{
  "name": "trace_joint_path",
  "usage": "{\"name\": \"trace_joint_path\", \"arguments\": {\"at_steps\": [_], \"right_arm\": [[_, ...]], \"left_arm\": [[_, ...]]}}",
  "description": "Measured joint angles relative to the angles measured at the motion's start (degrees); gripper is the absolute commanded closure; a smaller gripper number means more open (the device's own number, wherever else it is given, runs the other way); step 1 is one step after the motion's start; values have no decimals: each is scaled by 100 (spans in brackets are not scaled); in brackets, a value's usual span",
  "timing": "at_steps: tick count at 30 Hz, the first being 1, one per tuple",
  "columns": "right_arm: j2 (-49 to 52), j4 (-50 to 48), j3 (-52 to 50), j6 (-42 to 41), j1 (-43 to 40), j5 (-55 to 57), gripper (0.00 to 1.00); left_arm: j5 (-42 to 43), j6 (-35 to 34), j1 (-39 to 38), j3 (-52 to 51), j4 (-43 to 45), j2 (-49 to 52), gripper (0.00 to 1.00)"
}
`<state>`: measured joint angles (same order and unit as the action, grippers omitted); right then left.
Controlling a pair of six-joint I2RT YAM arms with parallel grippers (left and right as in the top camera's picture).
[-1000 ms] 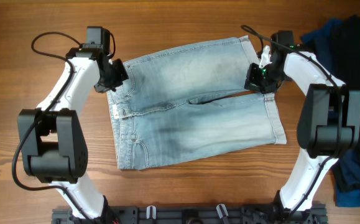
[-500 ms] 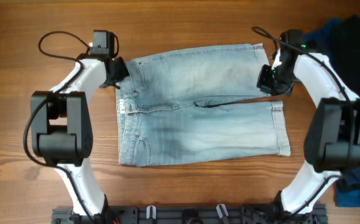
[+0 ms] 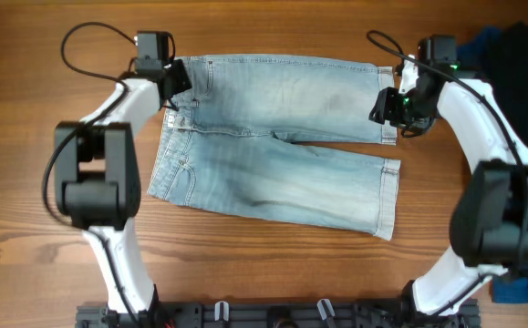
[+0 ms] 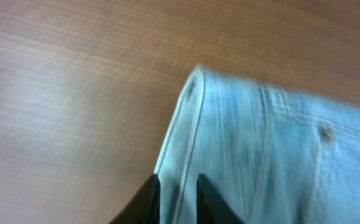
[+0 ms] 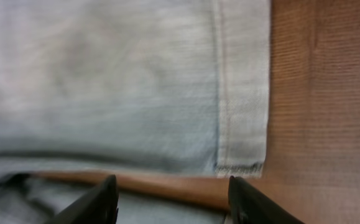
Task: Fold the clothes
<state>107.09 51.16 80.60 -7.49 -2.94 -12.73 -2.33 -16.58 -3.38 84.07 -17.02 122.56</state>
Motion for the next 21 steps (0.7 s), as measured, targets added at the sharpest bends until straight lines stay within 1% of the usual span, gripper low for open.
{"name": "trace_joint_path", "arguments": {"at_steps": [1, 2, 3, 4, 5, 7, 8, 10, 13, 15, 19, 21], "right_arm": [[-256, 289, 0, 20, 0, -76, 68], [-623, 822, -7, 48, 0, -151, 90], [-922, 1137, -9, 76, 4, -251, 96], [-1093, 1410, -9, 101, 28, -363, 96], [-1126, 1438, -44, 120, 72, -457, 96], [-1108, 1196, -459, 116, 330, -754, 96], [-1084, 1019, -745, 114, 474, -850, 96], [-1049, 251, -1401, -17, 682, -944, 96], [-966, -855, -2232, -236, 741, -999, 96], [-920, -1296, -2616, -363, 741, -992, 96], [-586, -1827, -2706, -782, 741, -605, 96], [-485, -1985, -2691, -933, 732, -579, 96]], "left_arm": [[4, -50, 0, 13, -393, -334, 89], [2, -188, 0, 37, -1222, -1008, 96], [13, -376, 0, 109, -1886, -1652, 96], [79, -516, 0, 188, -2632, -2225, 96], [203, -573, 0, 245, -3086, -2496, 96], [612, -651, 0, 245, -3832, -2677, 96], [883, -669, -4, 107, -4006, -2476, 96], [1062, -671, -26, -302, -4050, -2194, 96], [1193, -671, -61, -962, -4059, -1829, 94], [1231, -671, -66, -1399, -4035, -1670, 94], [1231, -671, -66, -1917, -3759, -1626, 94], [1231, -671, -66, -2114, -3731, -1626, 96]]}}
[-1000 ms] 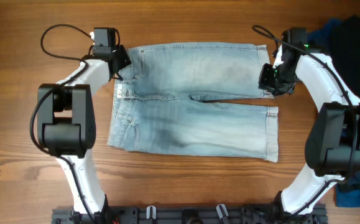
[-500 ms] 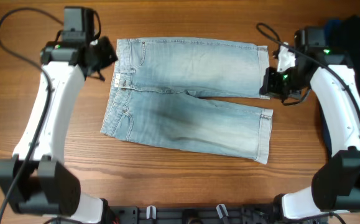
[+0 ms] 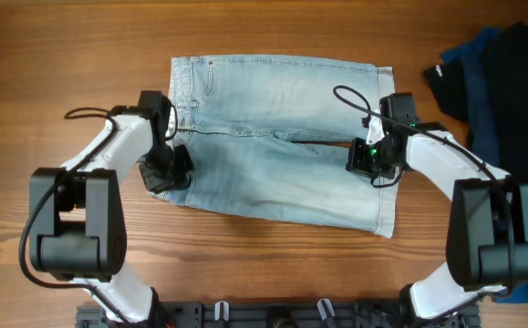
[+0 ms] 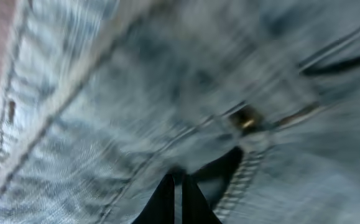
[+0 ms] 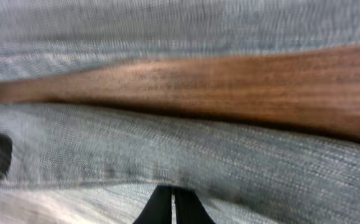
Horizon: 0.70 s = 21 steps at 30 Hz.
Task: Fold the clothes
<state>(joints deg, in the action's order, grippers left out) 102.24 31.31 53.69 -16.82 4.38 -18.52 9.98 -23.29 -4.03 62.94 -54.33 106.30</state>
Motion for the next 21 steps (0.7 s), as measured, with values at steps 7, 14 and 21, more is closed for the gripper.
{"name": "trace_joint_path", "arguments": {"at_steps": [7, 14, 21], "right_arm": [[352, -920, 114, 17, -538, -774, 67], [442, 1416, 1397, 503, -876, -280, 50], [-9, 2549, 931, 507, -872, -363, 96]], "left_arm": [[87, 0, -2, -173, 20, 0, 96], [173, 0, -4, -116, 52, -1075, 96], [118, 13, -4, -15, 1329, -1764, 96]]}}
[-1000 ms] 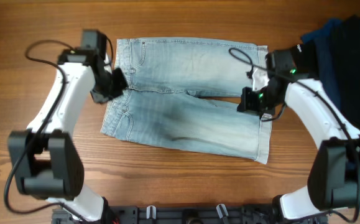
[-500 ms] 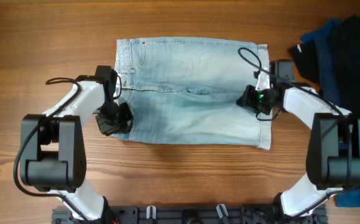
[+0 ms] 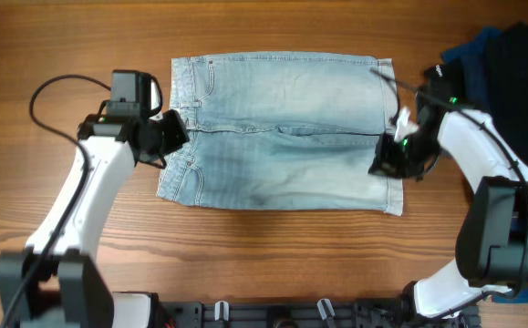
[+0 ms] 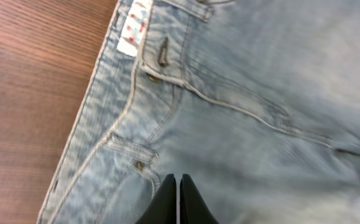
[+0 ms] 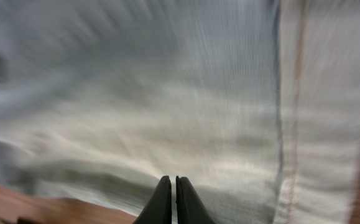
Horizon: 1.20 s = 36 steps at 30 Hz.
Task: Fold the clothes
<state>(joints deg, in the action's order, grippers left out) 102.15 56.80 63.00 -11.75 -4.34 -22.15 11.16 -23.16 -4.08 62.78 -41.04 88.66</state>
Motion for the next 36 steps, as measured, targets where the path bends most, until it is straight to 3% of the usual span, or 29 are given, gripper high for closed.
{"name": "trace_joint_path", "arguments": {"at_steps": [6, 10, 15, 20, 24, 27, 31, 34, 36], "right_arm": [[-190, -887, -1469, -337, -13, -402, 96], [-236, -251, -1886, -490, -59, -592, 95], [-964, 118, -1871, -492, -59, -326, 96], [-2094, 76, -1029, -138, -59, -378, 96], [-2236, -1012, -927, -138, -59, -402, 96], [-2094, -1209, -927, -142, -59, -402, 96], [-2159, -238, -927, -197, -59, -262, 96], [-2527, 767, -918, -372, -59, -22, 81], [-2734, 1327, -916, -590, -59, 44, 79]], "left_arm": [[-81, 11, 0, -7, 400, 1384, 96], [-105, 11, 0, -7, 422, 1735, 96], [-105, 11, 0, -7, 422, 1735, 96], [-111, 11, 0, -7, 413, 1696, 96], [-122, 35, 0, -15, 334, 1274, 96], [-120, 59, 0, -17, -28, 787, 96], [-127, -22, 0, -39, -966, -50, 96], [-210, -249, 0, -94, -1475, -1150, 96], [-234, -317, 0, -205, -1775, -1746, 96]]}}
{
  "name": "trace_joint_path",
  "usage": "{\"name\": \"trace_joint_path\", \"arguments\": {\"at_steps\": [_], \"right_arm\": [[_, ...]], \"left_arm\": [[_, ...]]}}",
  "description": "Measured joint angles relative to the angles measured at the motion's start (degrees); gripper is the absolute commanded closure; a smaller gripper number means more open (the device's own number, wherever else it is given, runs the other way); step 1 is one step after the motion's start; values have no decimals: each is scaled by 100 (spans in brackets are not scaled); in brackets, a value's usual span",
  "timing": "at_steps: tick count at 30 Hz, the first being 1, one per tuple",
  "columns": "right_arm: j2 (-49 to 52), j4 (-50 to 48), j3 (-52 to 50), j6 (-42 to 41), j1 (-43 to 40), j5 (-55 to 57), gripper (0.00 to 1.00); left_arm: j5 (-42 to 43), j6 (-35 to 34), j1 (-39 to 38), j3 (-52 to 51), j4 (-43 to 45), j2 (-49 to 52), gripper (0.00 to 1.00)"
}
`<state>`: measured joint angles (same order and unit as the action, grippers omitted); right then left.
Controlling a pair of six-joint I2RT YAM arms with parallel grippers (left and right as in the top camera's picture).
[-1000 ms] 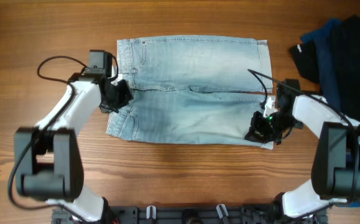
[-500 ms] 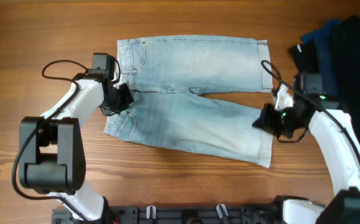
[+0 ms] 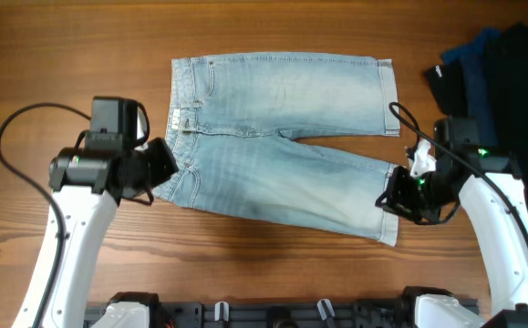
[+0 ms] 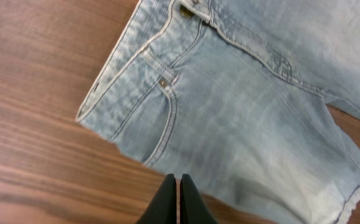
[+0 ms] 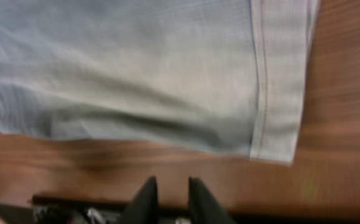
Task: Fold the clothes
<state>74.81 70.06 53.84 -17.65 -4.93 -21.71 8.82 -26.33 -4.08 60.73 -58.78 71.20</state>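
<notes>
Light-blue denim shorts (image 3: 282,137) lie flat on the wooden table (image 3: 273,273), waistband to the left. The far leg runs straight right and the near leg slants toward the front right, a wedge of wood between them. My left gripper (image 3: 157,169) is at the waistband's near corner; in its wrist view it (image 4: 177,199) is shut with nothing between the fingers, tips at the denim's (image 4: 242,93) near edge. My right gripper (image 3: 394,202) is beside the near leg's hem (image 5: 279,81); it (image 5: 171,199) stands narrowly open over bare wood.
A heap of dark and blue clothing (image 3: 505,64) lies at the back right of the table. A black rail (image 3: 273,314) runs along the front edge and also shows low in the right wrist view as the rail (image 5: 74,208).
The near leg, which lay against the far leg, now slants away from it toward the front. Both grippers are nearer the front edge. The right gripper, then shut, is slightly open.
First the legs lay apart, my left gripper at the far waistband corner and my right open at the far leg's hem. Then both were shut down on the near half. Then the legs lay side by side as a rectangle. Now the near leg is splayed again.
</notes>
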Motion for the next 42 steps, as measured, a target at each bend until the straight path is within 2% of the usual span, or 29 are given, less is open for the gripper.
{"name": "trace_joint_path", "arguments": {"at_steps": [1, 4, 5, 6, 7, 8, 13, 20, 28, 31, 34, 37, 39, 42], "right_arm": [[-28, 201, -2, -173, 0, 22, 80], [-52, 807, -2, -1392, 0, 313, 75], [-52, 929, -2, -1716, 0, 501, 70], [-52, 951, -9, -2022, 0, 664, 54], [-52, 944, -50, -2271, 0, 776, 51], [-57, 817, -264, -2634, 0, 894, 51], [-87, -153, -1209, -3346, 0, 933, 47], [-94, -1086, -1967, -4603, 0, 737, 47], [-94, -1530, -2085, -5174, 0, 881, 43], [-94, -1532, -2085, -5235, 0, 896, 37], [-94, -1534, -2085, -5399, 0, 916, 36], [-94, -1552, -2085, -5458, 0, 920, 36], [-94, -1611, -2085, -5462, 0, 935, 41], [-94, -1716, -2085, -5495, 0, 938, 42]], "left_arm": [[-2, -13, 0, -39, -26, -81, 96], [-13, -20, 0, -315, 52, -94, 93], [-22, -37, 0, -433, 136, -92, 93], [-22, -42, 0, -487, 162, -92, 92], [-24, -44, 0, -511, 166, -92, 92], [-24, -44, 0, -529, 179, -92, 92], [-42, -57, 0, -529, 199, -92, 91], [-42, -57, 0, -529, 199, -92, 91], [-42, -59, 0, -540, 201, -92, 89], [-46, -59, 0, -586, 199, -92, 89], [-59, -59, 0, -588, 199, -92, 85], [-63, -59, 0, -588, 199, -92, 83], [-63, -59, 0, -588, 199, -92, 83], [-66, -61, 0, -588, 199, -92, 82]]}}
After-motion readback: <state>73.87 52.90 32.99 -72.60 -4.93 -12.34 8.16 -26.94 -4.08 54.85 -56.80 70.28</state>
